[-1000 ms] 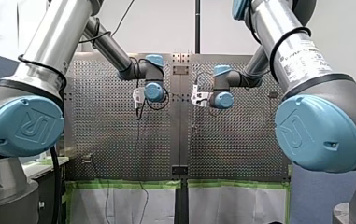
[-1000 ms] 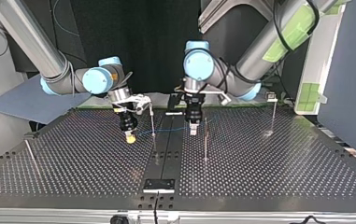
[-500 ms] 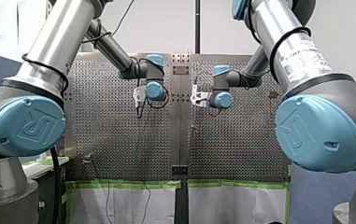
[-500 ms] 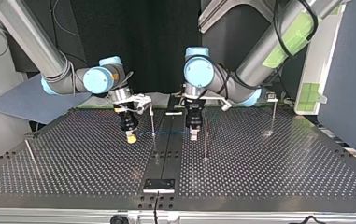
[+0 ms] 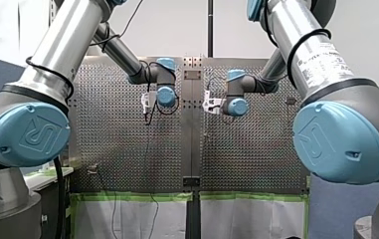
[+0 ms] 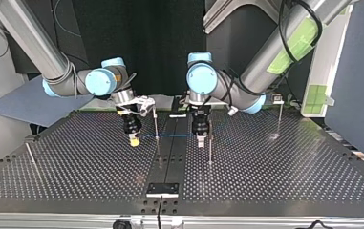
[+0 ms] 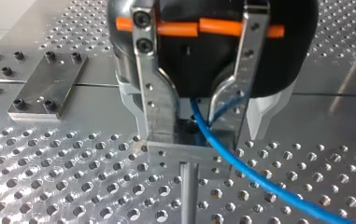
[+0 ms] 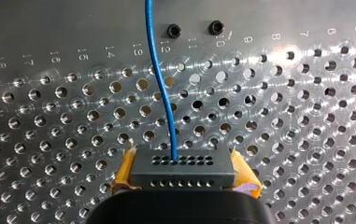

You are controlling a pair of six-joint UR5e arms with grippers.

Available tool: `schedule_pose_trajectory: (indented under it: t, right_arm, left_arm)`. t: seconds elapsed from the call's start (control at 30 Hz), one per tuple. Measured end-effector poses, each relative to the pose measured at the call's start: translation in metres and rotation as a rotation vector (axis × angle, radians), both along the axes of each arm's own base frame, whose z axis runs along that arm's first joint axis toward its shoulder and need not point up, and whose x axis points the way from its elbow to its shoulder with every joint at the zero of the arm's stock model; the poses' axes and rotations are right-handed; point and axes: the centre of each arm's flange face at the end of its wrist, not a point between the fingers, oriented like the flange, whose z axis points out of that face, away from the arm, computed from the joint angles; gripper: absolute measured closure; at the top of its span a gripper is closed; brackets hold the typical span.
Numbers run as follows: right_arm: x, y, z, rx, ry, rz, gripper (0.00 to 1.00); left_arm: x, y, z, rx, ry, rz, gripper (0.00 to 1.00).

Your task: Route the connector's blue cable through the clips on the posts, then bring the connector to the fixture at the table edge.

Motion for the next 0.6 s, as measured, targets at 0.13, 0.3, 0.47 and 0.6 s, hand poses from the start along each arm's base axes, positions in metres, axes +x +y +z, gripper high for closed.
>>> schedule_pose_trajectory:
  t: [0.13,0.3,0.47,0.6]
  right_arm:
    - [-0.0001,0.0001,-0.0002,0.001,0.001,0.0,1.0]
    - [-0.0002,0.0004,-0.0005,0.003,0.003,0.0,1.0]
    - [-0.0002,0.0004,-0.0006,0.004,0.004,0.0,1.0]
    - [-0.0002,0.0005,-0.0007,0.004,0.004,0.0,1.0]
  left_arm:
    - [-0.0003,0.0005,-0.0002,0.006,0.002,0.006,0.0]
    - [-0.0007,0.0006,-0.0004,0.011,0.005,0.006,0.0]
    - [-0.0012,0.0003,-0.0007,0.015,0.008,0.006,0.0]
    - [-0.0021,-0.0004,-0.0009,0.021,0.01,0.006,0.0]
